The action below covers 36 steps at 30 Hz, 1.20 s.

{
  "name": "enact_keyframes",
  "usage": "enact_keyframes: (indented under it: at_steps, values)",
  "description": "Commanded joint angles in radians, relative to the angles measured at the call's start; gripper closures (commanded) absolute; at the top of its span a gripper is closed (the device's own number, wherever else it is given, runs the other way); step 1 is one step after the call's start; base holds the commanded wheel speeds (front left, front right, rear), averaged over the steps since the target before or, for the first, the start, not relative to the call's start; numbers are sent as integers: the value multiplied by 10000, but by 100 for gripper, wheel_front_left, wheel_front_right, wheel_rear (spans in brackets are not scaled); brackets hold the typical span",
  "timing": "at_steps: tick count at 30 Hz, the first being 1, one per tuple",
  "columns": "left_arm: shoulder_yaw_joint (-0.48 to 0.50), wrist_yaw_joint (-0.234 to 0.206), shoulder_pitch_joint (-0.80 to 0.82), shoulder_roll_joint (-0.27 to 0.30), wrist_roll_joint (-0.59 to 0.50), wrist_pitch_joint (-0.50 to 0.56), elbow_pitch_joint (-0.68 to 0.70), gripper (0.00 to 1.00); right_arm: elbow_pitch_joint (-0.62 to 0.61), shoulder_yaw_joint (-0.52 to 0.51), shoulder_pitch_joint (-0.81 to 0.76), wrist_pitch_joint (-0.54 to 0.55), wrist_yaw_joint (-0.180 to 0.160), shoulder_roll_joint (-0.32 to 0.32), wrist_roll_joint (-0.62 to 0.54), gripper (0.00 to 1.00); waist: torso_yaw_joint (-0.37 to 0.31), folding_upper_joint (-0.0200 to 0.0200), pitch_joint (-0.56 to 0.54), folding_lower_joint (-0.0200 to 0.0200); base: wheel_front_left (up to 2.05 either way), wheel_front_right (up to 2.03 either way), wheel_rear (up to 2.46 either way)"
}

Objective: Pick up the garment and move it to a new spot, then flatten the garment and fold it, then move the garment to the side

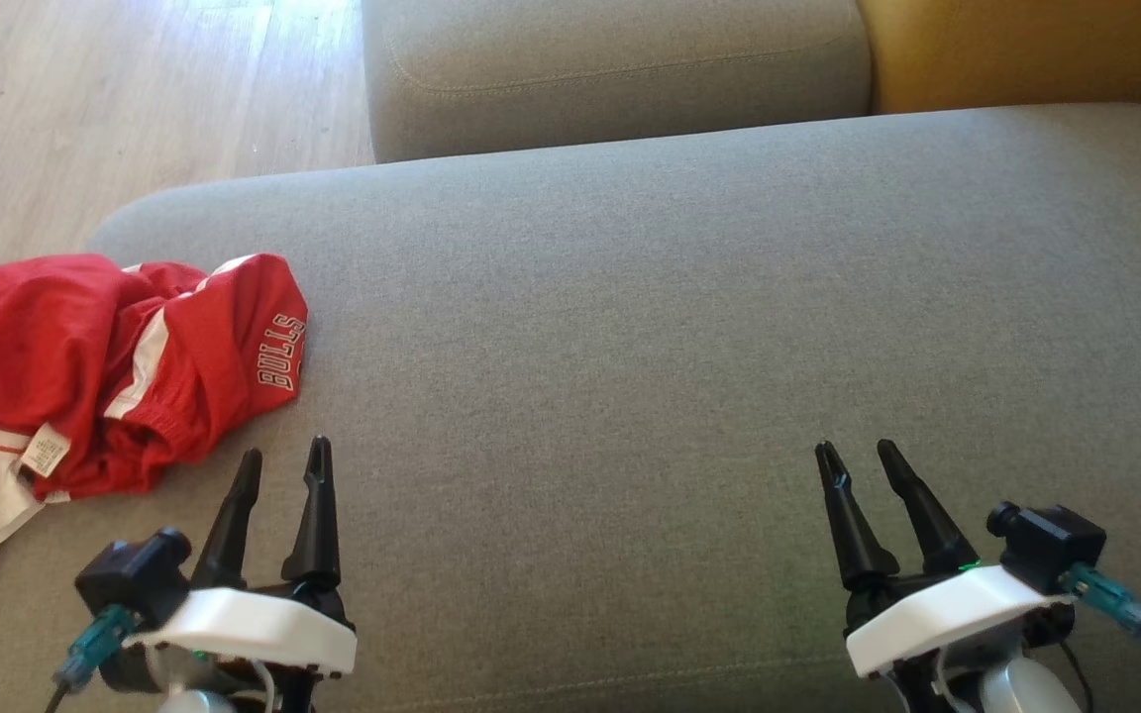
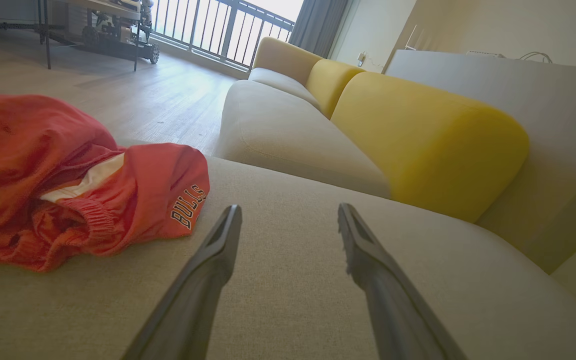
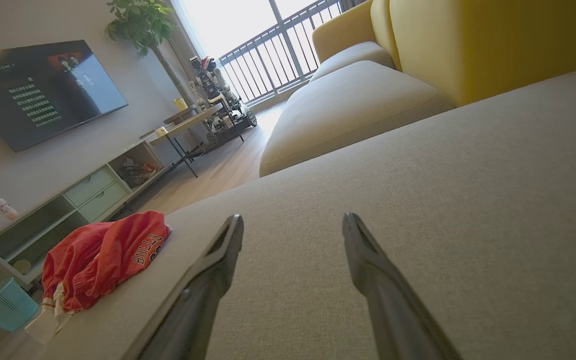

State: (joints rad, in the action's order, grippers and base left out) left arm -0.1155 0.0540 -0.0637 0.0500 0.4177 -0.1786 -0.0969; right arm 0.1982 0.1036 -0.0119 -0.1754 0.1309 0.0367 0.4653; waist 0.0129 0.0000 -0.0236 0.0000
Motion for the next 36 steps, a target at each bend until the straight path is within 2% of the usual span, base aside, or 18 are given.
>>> enact_keyframes:
  at_steps: [1,11,26,36]
  values:
    - [280,27,206,1,-334,-136,361,0,-391,253,458,-157,-1,107,-298,0,-7,0,-11,0,0,0,0]
    - [306,-111,131,-12,-1610,-429,564,0,-554,369,482,-455,-2,119,-1483,0,-47,0,-61,0,0,0,0]
    - [168,-47,56,4,-2647,-832,222,0,-545,498,473,-864,-2,135,-3238,0,-77,0,-143,0,0,0,0]
    - [252,-89,27,4,-2345,-832,305,0,-426,428,480,-864,-2,135,-3235,0,-51,0,-159,0,0,0,0]
